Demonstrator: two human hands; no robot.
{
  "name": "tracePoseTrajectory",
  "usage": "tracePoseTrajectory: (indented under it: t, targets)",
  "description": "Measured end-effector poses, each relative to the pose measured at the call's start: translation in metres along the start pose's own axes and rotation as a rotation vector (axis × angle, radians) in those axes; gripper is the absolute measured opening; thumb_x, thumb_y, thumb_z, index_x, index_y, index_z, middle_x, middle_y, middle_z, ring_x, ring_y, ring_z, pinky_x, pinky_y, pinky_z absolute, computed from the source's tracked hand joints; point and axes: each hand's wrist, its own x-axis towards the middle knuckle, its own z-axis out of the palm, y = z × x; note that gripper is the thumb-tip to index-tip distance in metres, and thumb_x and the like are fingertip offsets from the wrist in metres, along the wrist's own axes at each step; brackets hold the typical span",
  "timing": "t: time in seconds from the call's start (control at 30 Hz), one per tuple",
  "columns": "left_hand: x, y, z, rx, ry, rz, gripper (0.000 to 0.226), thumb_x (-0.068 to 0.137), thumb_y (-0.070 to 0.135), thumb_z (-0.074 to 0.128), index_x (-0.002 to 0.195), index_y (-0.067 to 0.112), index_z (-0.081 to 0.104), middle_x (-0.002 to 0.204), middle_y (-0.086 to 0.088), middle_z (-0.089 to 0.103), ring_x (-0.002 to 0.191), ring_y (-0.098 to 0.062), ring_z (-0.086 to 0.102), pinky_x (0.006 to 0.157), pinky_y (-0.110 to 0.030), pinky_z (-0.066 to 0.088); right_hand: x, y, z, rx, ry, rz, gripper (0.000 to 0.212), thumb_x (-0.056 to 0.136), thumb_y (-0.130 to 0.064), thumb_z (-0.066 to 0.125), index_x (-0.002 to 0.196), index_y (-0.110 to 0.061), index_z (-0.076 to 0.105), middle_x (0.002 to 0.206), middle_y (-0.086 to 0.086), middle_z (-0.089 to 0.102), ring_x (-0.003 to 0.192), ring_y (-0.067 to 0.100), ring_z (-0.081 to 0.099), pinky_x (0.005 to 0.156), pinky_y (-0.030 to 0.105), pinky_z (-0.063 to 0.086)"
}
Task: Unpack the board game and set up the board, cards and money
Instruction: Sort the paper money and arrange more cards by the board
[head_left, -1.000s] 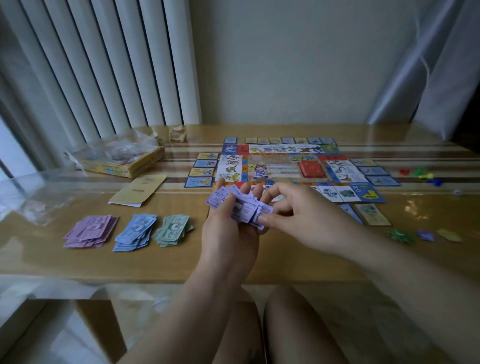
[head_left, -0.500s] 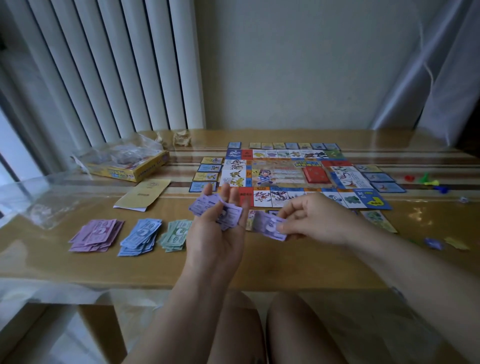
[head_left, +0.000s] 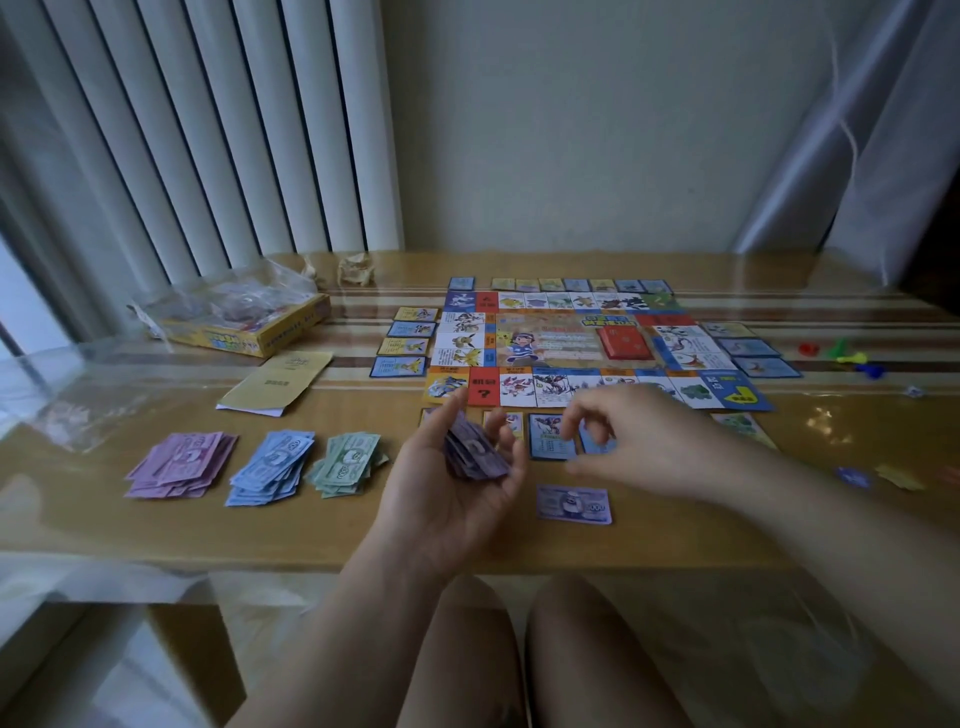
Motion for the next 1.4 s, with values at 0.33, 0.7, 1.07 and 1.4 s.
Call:
tracePoseTrajectory:
  t: [0.33,0.7,1.07,1.4]
  targets:
    - [0.008,-0.008,0.024,0.274,-0.250,-0.219,0.056,0.088,0.051,0.040,0.080,0.008,0.076,0.081,-0.007,0.064,0.063,-0.013,0.060,0.065,-0.024,0.040,0.011,-0.016,-0.031,-0.077,-0.089,-0.210,0.091,0.067,-0.056,0.075,0.143,-0.039,0.029,0.141,-0.009,0.037,0.132,0.011,0.030,0.109,0.034,0.033]
    - [0.054,-0.006,0.082,0.404,-0.248,-0.152,0.047,0.099,0.032,0.034,0.098,-0.001,0.068,0.098,-0.016,0.072,0.080,-0.019,0.071,0.074,-0.033,0.057,0.043,0.022,-0.074,0.169,-0.016,-0.140,0.064,0.079,-0.028,0.075,0.137,-0.032,0.046,0.120,-0.014,0.056,0.099,0.000,0.059,0.088,0.024,0.050]
    - [0.154,-0.037,0.160,0.596,-0.032,-0.129,0.027,0.100,0.012,0.042,0.118,-0.005,0.055,0.123,-0.019,0.057,0.096,-0.025,0.064,0.057,-0.030,0.055,0.100,0.119,-0.078,0.810,0.384,0.260,0.018,0.077,-0.014,0.076,0.090,-0.012,0.064,0.088,0.010,0.067,0.085,0.030,0.066,0.086,0.050,0.053]
    - [0.214,-0.068,0.186,0.594,-0.053,-0.193,0.025,0.101,0.012,0.041,0.118,-0.003,0.052,0.120,-0.015,0.062,0.096,-0.022,0.062,0.069,-0.030,0.052,0.103,0.272,-0.110,0.524,0.488,0.564,0.016,0.087,-0.013,0.066,0.097,-0.002,0.071,0.092,0.011,0.070,0.081,0.017,0.060,0.068,0.025,0.040]
